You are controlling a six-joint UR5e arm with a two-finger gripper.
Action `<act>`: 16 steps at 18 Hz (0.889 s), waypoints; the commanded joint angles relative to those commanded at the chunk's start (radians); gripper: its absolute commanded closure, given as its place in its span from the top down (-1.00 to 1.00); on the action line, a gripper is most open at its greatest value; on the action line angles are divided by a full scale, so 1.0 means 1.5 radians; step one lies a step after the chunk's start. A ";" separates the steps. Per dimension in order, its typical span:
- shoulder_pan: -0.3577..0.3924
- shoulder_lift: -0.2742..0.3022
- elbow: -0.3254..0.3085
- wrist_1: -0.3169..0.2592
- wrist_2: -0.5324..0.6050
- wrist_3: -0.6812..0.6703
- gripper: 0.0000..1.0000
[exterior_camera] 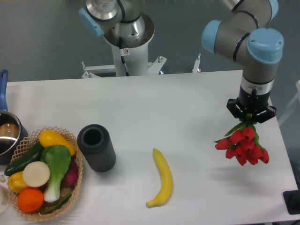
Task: Insert the flowers into the vase
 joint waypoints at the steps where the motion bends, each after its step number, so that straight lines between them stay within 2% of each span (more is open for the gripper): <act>1: 0.000 0.002 0.001 0.000 -0.003 0.001 -1.00; 3: -0.003 0.005 0.001 0.001 -0.007 0.000 -1.00; 6: -0.004 0.010 0.008 0.000 -0.057 -0.011 -1.00; 10: 0.001 0.089 -0.024 -0.001 -0.166 -0.017 -1.00; 13: 0.002 0.144 -0.078 0.006 -0.269 -0.026 -1.00; 16: -0.006 0.178 -0.098 0.009 -0.360 -0.044 -1.00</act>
